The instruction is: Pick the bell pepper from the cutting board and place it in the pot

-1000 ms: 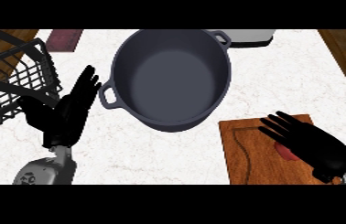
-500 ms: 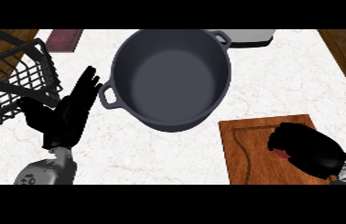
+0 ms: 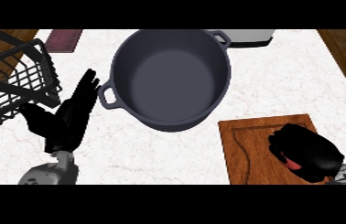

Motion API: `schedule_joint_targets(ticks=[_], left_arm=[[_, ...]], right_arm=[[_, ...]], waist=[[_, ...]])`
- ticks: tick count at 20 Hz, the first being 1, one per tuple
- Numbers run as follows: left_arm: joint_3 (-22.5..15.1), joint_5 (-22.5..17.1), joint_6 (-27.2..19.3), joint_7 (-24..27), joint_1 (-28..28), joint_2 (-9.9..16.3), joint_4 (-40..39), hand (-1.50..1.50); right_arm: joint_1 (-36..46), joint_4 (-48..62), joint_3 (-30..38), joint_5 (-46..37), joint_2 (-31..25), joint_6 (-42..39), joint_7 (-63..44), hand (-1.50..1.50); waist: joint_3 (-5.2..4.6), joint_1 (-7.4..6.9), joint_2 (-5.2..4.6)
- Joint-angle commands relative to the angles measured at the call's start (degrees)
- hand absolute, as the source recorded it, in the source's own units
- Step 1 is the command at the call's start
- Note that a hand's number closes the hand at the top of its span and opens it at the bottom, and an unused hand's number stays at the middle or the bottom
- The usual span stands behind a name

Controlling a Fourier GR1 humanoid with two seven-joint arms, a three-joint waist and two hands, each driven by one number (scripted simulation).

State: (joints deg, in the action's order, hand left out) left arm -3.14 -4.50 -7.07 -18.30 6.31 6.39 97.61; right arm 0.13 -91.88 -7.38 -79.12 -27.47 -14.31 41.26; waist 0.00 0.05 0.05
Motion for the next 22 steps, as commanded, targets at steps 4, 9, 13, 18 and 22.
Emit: schedule_joint_targets(ticks=[4,9,13,18,22], left_arm=[[1.7,-0.5,0.8,0.2,1.2,1.5,-0.9,0.00],[0.5,-0.1,0.2,-1.6,2.0,0.6,0.3,0.00],[0.3,-0.4,0.8,-0.6,0.9,0.0,-0.7,0.00],[0.7,-0.1,0.6,-0.1,1.4,-0.7,-2.0,0.00],[-0.4,0.2,1.1,-0.7,-1.4,-0.4,1.9,0.00]], right_arm=[[1.2,2.1,6.8,3.0,19.0,-12.4,-25.2,1.50],[8.3,-3.7,9.8,2.0,27.1,-12.0,-45.5,1.50],[10.2,-13.4,7.3,5.1,27.3,-12.5,-52.6,1.50],[15.4,-24.1,5.2,11.9,27.4,-20.0,-57.2,1.50],[20.4,-32.2,9.3,15.0,26.0,-24.2,-54.6,1.50]], waist=[[-0.10,0.48,-0.13],[-0.03,-0.12,0.15],[-0.02,0.17,0.17],[-0.02,0.22,0.16],[-0.01,0.28,0.35]])
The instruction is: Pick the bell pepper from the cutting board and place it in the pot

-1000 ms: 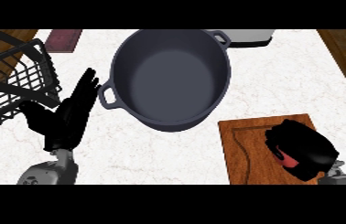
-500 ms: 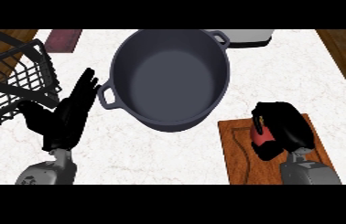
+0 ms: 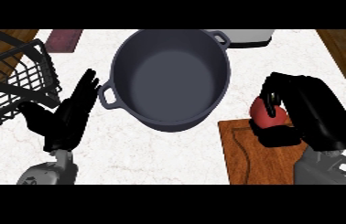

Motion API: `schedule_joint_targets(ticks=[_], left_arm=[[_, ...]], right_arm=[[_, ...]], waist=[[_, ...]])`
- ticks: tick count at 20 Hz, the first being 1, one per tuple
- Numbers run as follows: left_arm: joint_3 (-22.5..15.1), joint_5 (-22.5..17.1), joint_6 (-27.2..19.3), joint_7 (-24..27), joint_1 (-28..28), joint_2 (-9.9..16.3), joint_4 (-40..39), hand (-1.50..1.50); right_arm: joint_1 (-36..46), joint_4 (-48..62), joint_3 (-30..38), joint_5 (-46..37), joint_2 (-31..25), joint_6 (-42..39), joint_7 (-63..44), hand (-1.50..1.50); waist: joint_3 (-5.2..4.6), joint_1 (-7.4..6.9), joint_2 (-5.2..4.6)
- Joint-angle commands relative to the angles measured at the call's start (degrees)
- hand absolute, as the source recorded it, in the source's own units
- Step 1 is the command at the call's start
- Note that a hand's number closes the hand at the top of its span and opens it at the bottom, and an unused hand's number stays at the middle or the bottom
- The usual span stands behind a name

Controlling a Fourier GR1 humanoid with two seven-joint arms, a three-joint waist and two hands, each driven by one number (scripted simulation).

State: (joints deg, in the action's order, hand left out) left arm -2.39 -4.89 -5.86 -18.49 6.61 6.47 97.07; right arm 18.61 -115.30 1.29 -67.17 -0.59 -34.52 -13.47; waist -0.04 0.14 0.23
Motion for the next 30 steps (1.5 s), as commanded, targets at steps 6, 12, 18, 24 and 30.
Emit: schedule_joint_targets(ticks=[6,12,18,24,30], left_arm=[[-2.0,2.1,-1.0,-1.3,1.1,-1.3,0.3,0.00],[-0.9,1.4,0.1,-1.5,0.6,-1.0,0.0,0.00],[-0.3,0.7,1.2,0.4,1.1,-1.2,-0.5,0.00],[0.9,1.3,-0.3,-0.7,2.9,-1.6,-0.8,0.00],[-0.2,0.7,1.9,-0.5,-0.2,-1.2,0.8,0.00]], right_arm=[[21.5,-3.7,-2.5,13.3,0.6,-2.7,-14.5,1.50],[31.3,5.4,-4.3,17.7,0.6,0.6,-23.6,1.50],[40.3,22.3,-4.6,17.2,0.6,9.0,-25.5,1.50],[41.5,32.3,-9.7,19.3,0.6,17.1,-27.0,1.50],[44.1,48.0,-10.2,16.5,0.6,21.2,-16.2,1.50]], waist=[[0.00,-0.90,-0.10],[0.00,-0.69,-0.18],[-0.02,-1.16,-0.36],[0.00,-0.99,-0.36],[0.00,-1.52,-0.50]])
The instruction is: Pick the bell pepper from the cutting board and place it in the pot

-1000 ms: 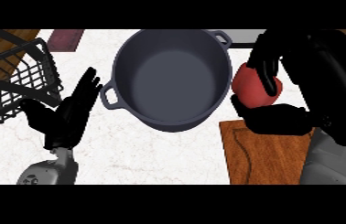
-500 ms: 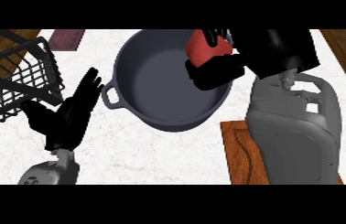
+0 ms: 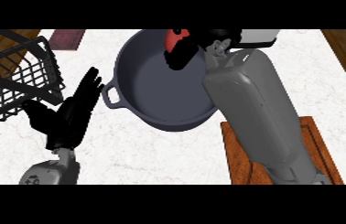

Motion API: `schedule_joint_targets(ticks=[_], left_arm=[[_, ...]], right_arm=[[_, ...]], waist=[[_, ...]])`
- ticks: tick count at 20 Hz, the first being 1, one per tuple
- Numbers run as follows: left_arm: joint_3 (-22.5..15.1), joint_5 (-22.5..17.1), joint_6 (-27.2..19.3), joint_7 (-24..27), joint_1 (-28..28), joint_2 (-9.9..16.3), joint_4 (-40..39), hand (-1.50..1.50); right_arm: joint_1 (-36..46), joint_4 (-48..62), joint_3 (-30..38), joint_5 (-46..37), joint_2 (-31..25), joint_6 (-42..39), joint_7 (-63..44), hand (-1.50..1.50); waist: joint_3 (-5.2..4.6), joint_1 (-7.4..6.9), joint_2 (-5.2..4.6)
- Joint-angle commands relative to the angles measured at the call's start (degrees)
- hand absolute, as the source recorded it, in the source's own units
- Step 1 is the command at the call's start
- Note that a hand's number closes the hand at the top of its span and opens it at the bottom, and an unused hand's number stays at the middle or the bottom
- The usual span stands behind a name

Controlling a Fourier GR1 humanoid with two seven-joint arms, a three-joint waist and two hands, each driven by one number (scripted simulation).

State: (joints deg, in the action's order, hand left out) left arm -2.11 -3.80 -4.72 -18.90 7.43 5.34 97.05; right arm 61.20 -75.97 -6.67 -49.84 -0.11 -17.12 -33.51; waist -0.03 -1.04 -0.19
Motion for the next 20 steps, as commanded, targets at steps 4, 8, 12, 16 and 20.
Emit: schedule_joint_targets(ticks=[4,8,12,16,20], left_arm=[[-1.8,1.2,-1.5,-4.2,2.6,-1.3,2.1,0.00],[-1.0,1.9,-1.5,0.5,2.1,-1.8,-1.8,0.00],[-1.1,0.1,0.2,1.0,-0.2,-2.0,-1.0,0.00],[0.6,-0.3,1.4,0.8,-0.9,0.5,0.0,0.00],[0.2,0.5,-0.1,-0.7,0.0,-0.6,0.4,0.00]], right_arm=[[-0.6,13.1,-0.5,10.4,0.1,9.8,-2.8,-1.50],[-0.9,18.8,-1.0,18.5,0.1,12.6,-0.7,-1.50],[-1.2,19.5,-2.8,26.3,0.1,21.7,1.3,-1.50],[-1.7,15.3,1.4,25.7,0.1,30.7,6.6,-1.50],[-1.8,14.6,6.9,26.1,-1.2,35.4,10.2,-1.50]], waist=[[0.03,-1.03,-0.10],[0.01,-0.78,-0.28],[0.01,-1.07,-0.19],[0.03,-0.51,0.01],[0.05,0.55,0.14]])
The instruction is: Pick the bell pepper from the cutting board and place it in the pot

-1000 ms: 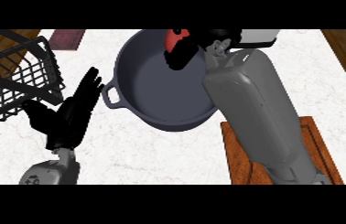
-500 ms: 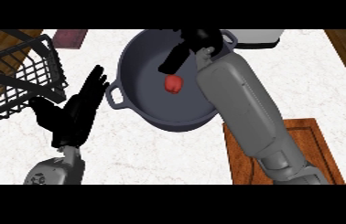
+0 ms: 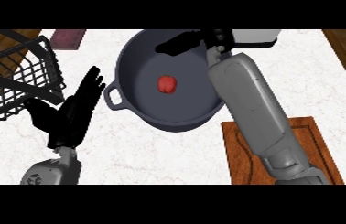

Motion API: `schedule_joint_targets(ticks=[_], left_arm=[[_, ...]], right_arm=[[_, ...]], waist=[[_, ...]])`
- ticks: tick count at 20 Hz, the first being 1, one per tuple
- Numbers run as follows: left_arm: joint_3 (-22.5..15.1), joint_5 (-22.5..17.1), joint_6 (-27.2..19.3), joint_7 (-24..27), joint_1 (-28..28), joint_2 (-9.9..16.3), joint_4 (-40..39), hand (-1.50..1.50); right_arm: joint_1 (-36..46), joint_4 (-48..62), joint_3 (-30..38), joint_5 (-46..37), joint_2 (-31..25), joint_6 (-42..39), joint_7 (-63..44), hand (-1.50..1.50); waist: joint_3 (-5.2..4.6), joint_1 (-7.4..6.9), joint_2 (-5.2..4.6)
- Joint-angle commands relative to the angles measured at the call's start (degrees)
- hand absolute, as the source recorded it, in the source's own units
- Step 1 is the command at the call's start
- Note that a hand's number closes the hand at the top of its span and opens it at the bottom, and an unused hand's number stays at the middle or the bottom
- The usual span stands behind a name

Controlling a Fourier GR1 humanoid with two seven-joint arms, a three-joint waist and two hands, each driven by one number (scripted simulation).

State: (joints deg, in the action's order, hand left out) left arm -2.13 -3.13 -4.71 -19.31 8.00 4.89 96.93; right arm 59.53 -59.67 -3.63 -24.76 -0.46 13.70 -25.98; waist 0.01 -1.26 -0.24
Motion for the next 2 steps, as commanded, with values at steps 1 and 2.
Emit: schedule_joint_targets(ticks=[1,2], left_arm=[[0.8,-0.7,0.2,-2.6,-0.6,1.0,3.3,0.00],[-1.5,1.4,-1.3,-1.2,-3.6,-1.0,3.5,0.00]], right_arm=[[-2.7,-3.3,4.5,2.2,-1.9,3.5,3.7,-1.50],[0.1,0.0,4.9,0.4,-0.4,6.8,2.7,-1.50]], waist=[[0.03,0.94,0.33],[0.00,0.45,0.21]])
